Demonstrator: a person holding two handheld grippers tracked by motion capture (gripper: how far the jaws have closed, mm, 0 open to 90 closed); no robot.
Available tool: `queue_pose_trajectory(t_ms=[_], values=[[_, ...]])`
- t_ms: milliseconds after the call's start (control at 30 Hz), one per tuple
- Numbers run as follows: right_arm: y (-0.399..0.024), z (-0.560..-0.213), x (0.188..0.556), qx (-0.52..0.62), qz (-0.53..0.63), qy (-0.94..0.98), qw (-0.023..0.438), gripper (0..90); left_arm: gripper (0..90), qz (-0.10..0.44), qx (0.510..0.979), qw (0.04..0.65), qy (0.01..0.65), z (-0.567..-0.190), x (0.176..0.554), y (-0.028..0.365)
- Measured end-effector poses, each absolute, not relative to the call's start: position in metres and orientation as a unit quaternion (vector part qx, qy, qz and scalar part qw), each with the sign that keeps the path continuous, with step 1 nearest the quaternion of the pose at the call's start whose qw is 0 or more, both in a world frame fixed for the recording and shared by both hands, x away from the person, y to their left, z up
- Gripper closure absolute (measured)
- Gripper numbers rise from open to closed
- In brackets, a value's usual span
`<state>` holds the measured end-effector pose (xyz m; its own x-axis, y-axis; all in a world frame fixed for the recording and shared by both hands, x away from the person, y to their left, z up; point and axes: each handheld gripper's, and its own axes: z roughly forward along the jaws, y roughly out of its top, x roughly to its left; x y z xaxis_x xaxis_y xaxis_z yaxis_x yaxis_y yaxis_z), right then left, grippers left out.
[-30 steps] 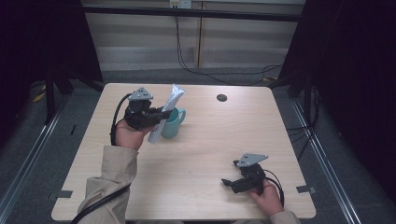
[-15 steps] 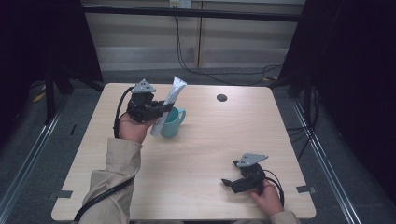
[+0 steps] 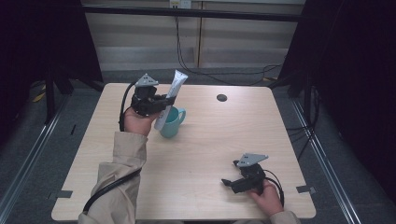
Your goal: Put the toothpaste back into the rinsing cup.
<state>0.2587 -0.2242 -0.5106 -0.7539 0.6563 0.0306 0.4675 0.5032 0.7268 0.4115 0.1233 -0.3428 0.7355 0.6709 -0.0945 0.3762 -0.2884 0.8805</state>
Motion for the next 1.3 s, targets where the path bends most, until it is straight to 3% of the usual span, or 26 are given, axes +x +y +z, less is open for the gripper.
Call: queue_pose_trajectory(t_ms=[1300], values=[[-0.224,-0.511,0.259,0.328,0.376,0.858,0.125,12.9,77.4,0.176,0.772,0.502,0.349,-0.351,0.444,0.101]])
